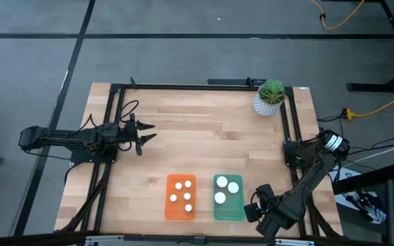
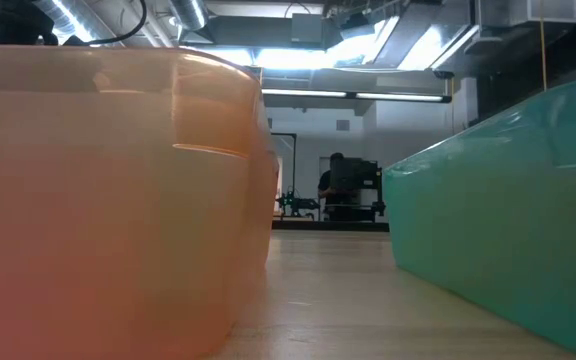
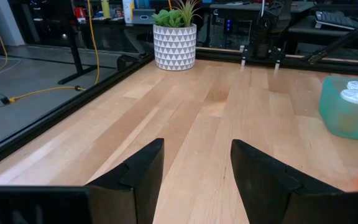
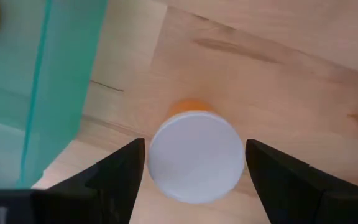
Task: Pick and place medicine bottles into bin by pill shape (circle, oval)
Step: Put the big orange pill bottle into the green bin
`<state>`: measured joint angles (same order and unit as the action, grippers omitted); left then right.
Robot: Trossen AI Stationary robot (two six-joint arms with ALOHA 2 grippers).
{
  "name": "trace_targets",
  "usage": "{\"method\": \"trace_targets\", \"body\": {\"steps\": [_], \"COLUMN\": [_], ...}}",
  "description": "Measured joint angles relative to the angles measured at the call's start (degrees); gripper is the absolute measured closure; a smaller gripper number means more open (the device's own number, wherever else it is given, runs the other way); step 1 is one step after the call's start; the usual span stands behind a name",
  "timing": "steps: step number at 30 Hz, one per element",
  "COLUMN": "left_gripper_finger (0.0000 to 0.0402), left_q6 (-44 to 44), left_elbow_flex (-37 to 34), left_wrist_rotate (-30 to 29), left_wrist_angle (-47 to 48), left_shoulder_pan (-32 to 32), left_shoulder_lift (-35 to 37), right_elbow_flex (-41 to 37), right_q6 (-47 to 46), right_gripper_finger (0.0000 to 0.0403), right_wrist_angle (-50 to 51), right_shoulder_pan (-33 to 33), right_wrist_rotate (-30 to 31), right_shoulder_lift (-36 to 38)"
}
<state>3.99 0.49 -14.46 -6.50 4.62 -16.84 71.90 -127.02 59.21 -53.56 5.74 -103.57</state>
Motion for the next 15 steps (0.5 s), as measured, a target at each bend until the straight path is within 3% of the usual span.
{"method": "trace_targets", "body": {"steps": [6,15], "left_gripper_finger": [0.0223,0.0223], "left_q6": [0.0,0.0], "left_elbow_flex": [0.0,-0.01], "left_wrist_rotate": [0.0,0.0], "left_wrist_angle": [0.0,0.0], "left_shoulder_pan": [0.02,0.01], "left_shoulder_lift": [0.0,0.01], "right_elbow_flex": [-0.07,-0.05], "right_q6": [1.39,2.82], "right_gripper_finger": [0.013,0.0187], "right_wrist_angle": [-0.38,-2.06], "right_shoulder_pan": [0.0,0.0], "right_wrist_rotate": [0.12,0.2], "right_shoulder_lift": [-0.02,-0.02]}}
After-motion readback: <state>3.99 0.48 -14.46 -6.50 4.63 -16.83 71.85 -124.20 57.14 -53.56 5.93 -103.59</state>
